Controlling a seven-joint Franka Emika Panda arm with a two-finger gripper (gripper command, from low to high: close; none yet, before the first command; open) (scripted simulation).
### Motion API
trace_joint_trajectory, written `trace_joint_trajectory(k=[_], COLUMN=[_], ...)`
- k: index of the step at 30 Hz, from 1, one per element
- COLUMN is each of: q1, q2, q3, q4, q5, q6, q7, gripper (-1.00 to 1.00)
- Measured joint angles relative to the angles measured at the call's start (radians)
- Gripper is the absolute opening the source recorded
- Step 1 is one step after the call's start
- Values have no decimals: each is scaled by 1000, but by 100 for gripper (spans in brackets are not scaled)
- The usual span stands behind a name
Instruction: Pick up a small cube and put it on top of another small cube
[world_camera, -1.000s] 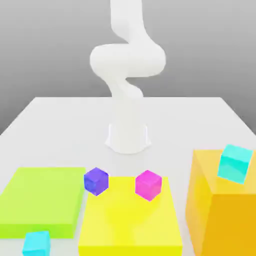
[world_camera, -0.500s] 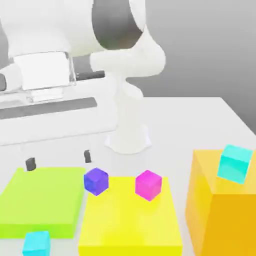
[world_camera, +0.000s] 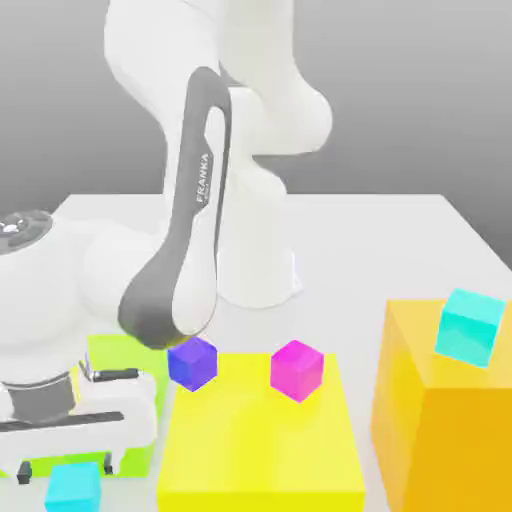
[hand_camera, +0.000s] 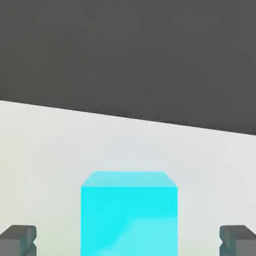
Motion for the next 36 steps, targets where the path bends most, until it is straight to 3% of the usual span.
trace_joint_trajectory(k=[6, 12, 21, 27, 33, 36], q1=[-5, 61, 197, 274, 267, 264], q2=[10, -164, -447, -662, -880, -844], q3=[6, -63, 10, 73, 206, 231], q4=[3, -52, -243, -380, -517, -556], q5=[5, -84, -103, -217, -358, -380], q6=[6, -115, -226, -277, -327, -248], q7=[-4, 74, 246, 434, 642, 675], gripper=[-100, -100, -100, -100, -100, -100])
